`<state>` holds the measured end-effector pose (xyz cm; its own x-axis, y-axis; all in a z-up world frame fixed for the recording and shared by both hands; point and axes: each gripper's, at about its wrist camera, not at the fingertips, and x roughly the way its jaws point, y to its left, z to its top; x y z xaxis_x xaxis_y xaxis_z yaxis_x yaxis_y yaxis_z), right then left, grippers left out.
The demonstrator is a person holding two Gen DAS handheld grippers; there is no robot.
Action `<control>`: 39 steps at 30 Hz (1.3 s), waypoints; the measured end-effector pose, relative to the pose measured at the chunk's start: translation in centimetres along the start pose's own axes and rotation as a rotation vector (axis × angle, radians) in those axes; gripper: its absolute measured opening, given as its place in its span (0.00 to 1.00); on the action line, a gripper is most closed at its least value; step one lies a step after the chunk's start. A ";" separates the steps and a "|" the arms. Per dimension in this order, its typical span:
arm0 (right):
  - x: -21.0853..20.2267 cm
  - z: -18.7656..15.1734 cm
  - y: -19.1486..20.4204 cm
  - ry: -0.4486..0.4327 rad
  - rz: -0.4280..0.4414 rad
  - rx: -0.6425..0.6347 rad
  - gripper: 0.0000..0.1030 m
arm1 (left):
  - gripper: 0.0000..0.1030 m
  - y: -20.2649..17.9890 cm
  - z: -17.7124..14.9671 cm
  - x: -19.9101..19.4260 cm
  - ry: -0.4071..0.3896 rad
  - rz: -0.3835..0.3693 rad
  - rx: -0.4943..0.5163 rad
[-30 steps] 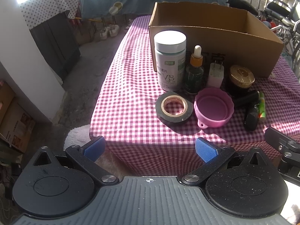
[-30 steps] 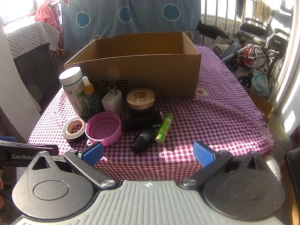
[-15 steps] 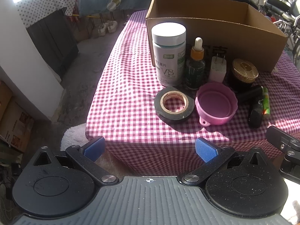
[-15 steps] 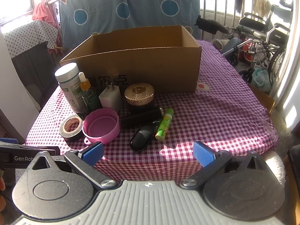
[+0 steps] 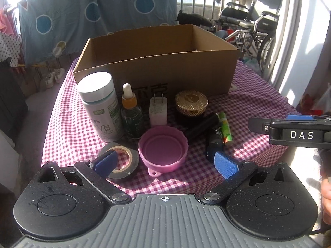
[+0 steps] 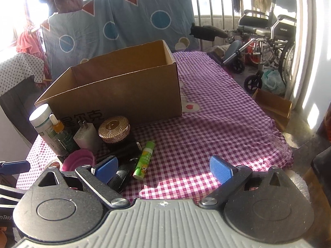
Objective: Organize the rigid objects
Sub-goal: 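Reach the right tool to the green glue stick and close on it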
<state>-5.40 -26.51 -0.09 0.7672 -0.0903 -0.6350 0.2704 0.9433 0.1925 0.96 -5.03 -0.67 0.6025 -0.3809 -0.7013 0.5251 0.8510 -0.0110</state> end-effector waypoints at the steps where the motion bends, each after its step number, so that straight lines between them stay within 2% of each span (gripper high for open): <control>1: 0.4 0.3 -0.3 0.013 0.016 0.007 0.89 | 0.93 -0.5 0.2 0.2 -0.004 -0.040 0.021; 4: 2.1 1.2 -0.8 0.059 0.065 0.025 0.73 | 0.87 -2.1 0.9 1.3 -0.009 -0.091 0.072; 5: 3.0 1.4 -0.8 0.078 0.081 0.025 0.72 | 0.80 -2.6 1.0 1.8 -0.010 -0.102 0.088; 6: 3.7 1.6 -0.8 0.092 0.093 0.023 0.65 | 0.75 -3.1 1.2 2.3 -0.004 -0.110 0.104; 8: 4.8 1.9 -0.6 0.116 0.110 0.011 0.62 | 0.70 -4.0 1.4 3.3 0.011 -0.117 0.127; 9: 5.5 2.0 -0.4 0.134 0.120 0.000 0.56 | 0.64 -4.4 1.4 3.7 0.017 -0.127 0.137; 10: 6.1 2.1 -0.2 0.154 0.130 -0.011 0.48 | 0.62 -4.6 1.3 4.0 0.027 -0.135 0.142; 13: 7.4 2.4 0.1 0.187 0.150 -0.031 0.35 | 0.55 -5.1 1.3 4.9 0.057 -0.164 0.146; 15: 7.9 2.5 0.2 0.199 0.160 -0.036 0.30 | 0.51 -5.4 1.4 5.3 0.068 -0.178 0.151; 18: 8.5 2.7 0.3 0.210 0.170 -0.050 0.25 | 0.44 -5.8 1.4 5.9 0.083 -0.185 0.166; 24: 9.0 2.7 -1.2 0.237 0.190 -0.022 0.17 | 0.41 -6.5 1.7 6.6 0.096 -0.209 0.178; 32: 8.2 2.8 -3.8 0.238 0.192 0.025 0.16 | 0.42 -8.2 2.5 8.0 0.130 -0.254 0.215; 39: 8.8 3.2 -5.1 0.268 0.247 0.091 0.16 | 0.43 -9.8 3.1 9.9 0.172 -0.265 0.213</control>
<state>1.82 -33.19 -4.22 0.6393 0.2352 -0.7321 0.1558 0.8927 0.4229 3.70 -18.30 -5.29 0.3293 -0.4960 -0.8035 0.7734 0.6299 -0.0718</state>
